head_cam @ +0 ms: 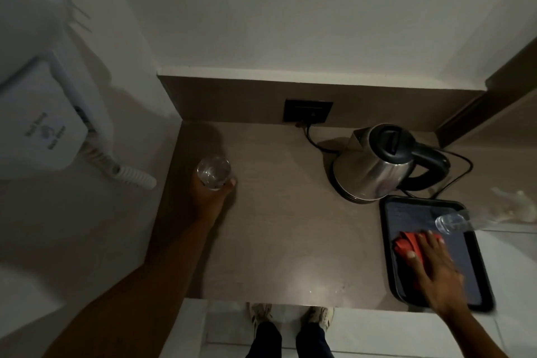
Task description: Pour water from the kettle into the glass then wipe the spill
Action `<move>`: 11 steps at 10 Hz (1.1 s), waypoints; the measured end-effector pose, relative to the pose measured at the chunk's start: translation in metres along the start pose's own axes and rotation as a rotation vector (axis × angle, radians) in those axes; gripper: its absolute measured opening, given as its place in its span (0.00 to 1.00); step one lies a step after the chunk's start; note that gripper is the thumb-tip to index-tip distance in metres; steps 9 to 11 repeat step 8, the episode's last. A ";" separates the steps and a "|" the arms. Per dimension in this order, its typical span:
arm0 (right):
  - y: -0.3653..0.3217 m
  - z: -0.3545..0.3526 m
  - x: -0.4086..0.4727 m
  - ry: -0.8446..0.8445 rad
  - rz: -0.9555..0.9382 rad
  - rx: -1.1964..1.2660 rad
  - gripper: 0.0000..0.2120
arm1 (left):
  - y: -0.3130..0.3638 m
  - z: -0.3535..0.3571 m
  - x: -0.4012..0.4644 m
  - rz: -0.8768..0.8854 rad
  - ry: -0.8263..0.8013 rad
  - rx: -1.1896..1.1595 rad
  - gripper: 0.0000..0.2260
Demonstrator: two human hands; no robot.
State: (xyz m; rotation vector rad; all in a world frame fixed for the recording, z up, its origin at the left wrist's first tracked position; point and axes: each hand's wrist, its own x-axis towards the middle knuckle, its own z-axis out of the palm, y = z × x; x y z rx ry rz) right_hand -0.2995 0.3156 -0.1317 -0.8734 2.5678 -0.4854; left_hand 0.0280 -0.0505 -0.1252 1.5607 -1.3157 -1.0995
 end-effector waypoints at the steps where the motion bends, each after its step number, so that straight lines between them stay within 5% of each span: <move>1: 0.000 0.000 -0.001 0.003 -0.014 0.008 0.41 | -0.004 0.006 -0.023 -0.007 -0.043 -0.013 0.35; 3: -0.004 -0.003 -0.001 0.015 -0.030 0.008 0.43 | -0.009 0.015 -0.073 -0.089 -0.328 -0.035 0.28; 7: -0.005 -0.005 -0.001 -0.081 0.005 -0.104 0.47 | -0.008 0.020 -0.151 0.080 -0.461 0.028 0.34; 8: -0.019 -0.009 -0.006 0.001 0.034 0.035 0.47 | -0.004 0.010 -0.165 0.063 -0.592 -0.072 0.44; 11: -0.019 -0.009 -0.006 0.001 0.034 0.035 0.47 | -0.004 0.010 -0.165 0.063 -0.592 -0.072 0.44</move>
